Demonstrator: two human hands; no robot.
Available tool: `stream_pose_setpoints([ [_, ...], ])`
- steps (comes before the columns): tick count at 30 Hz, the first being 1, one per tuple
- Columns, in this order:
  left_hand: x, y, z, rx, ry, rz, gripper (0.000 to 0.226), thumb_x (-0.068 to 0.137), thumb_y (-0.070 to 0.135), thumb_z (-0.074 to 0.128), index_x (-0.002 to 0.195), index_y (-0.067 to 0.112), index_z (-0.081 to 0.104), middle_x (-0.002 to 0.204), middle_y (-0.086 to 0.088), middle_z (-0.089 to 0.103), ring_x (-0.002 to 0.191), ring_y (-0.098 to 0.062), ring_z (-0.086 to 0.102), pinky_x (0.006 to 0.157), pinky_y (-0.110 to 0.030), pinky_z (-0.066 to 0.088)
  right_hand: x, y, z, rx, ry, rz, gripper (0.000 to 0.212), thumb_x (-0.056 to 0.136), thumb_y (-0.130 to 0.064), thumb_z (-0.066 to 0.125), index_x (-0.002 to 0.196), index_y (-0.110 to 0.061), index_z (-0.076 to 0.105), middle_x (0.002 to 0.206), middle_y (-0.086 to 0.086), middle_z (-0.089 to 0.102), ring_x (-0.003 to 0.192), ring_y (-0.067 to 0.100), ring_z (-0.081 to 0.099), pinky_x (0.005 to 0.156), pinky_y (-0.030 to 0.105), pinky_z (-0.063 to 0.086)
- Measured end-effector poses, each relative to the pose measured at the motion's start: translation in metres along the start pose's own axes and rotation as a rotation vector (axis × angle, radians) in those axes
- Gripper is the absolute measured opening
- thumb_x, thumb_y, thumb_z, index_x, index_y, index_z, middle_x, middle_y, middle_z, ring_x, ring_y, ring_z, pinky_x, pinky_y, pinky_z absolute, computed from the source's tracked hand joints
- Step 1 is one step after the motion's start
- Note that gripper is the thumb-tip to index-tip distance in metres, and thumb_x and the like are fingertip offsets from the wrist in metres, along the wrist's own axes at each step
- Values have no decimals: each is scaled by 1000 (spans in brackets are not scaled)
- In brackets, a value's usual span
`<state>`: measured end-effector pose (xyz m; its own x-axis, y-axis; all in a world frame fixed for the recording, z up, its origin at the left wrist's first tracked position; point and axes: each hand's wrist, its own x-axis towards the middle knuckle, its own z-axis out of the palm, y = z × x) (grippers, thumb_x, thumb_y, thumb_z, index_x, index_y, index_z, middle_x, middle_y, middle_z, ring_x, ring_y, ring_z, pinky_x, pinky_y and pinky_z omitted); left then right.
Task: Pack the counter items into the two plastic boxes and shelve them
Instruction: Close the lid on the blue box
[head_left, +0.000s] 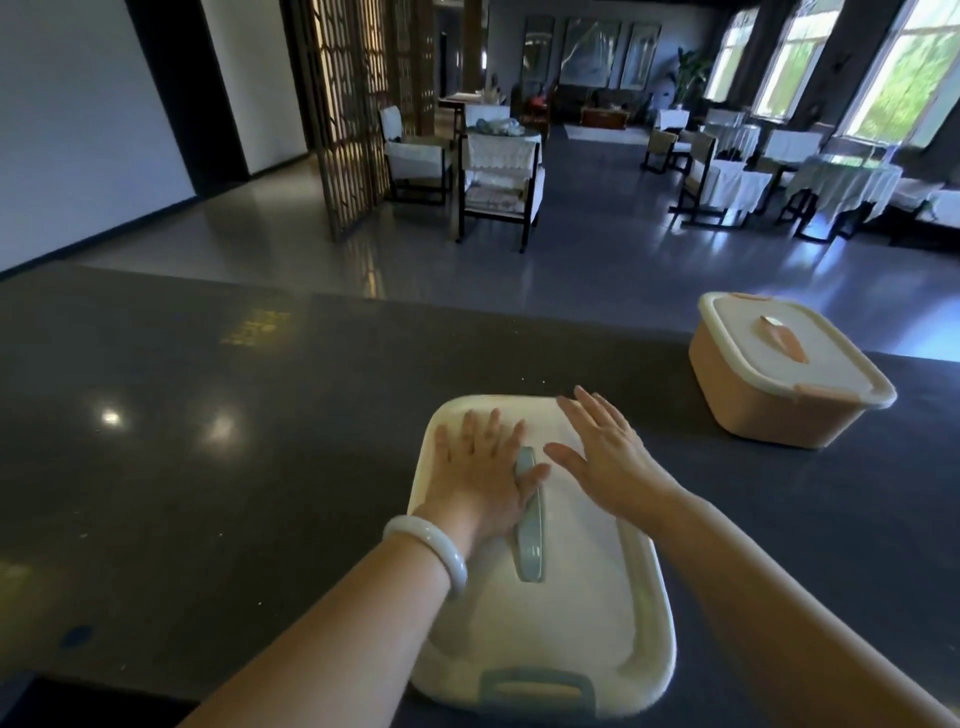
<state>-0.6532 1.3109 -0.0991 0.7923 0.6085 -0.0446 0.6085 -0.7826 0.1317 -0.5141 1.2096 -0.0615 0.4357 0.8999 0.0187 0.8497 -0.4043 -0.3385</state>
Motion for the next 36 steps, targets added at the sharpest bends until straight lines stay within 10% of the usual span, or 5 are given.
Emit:
stream_pose_setpoints([
  [7, -6, -3, 13, 17, 138, 54, 70, 87, 67, -8, 150, 35, -13, 161, 3, -13, 148, -28, -12, 117, -55, -3, 108, 14, 6, 70, -268, 89, 68, 91, -63, 42, 148, -26, 32, 152, 4, 36, 135, 26, 39, 107, 38, 34],
  [15, -5, -4, 16, 35, 159, 23, 67, 89, 67, -8, 149, 38, -18, 160, 8, -19, 146, -22, -21, 116, -50, -14, 138, 26, 6, 194, -376, 37, 39, 73, -71, 61, 81, -34, 70, 77, -16, 68, 76, 5, 64, 60, 20, 40],
  [23, -4, 2, 12, 28, 120, -20, 71, 85, 67, -5, 151, 40, -9, 160, 8, -17, 146, -20, -22, 114, -50, -18, 123, 34, 16, 375, -172, -88, 12, 81, -39, 71, 93, -37, 71, 87, -17, 68, 82, -1, 62, 68, 17, 44],
  [36, -5, 3, 7, 40, 70, -34, 69, 90, 65, 0, 153, 37, -5, 161, 5, -13, 147, -21, -19, 116, -51, -13, 108, 31, 17, 284, -114, -132, 9, 86, -49, 59, 94, -48, 62, 91, -18, 65, 85, 3, 61, 75, 27, 50],
])
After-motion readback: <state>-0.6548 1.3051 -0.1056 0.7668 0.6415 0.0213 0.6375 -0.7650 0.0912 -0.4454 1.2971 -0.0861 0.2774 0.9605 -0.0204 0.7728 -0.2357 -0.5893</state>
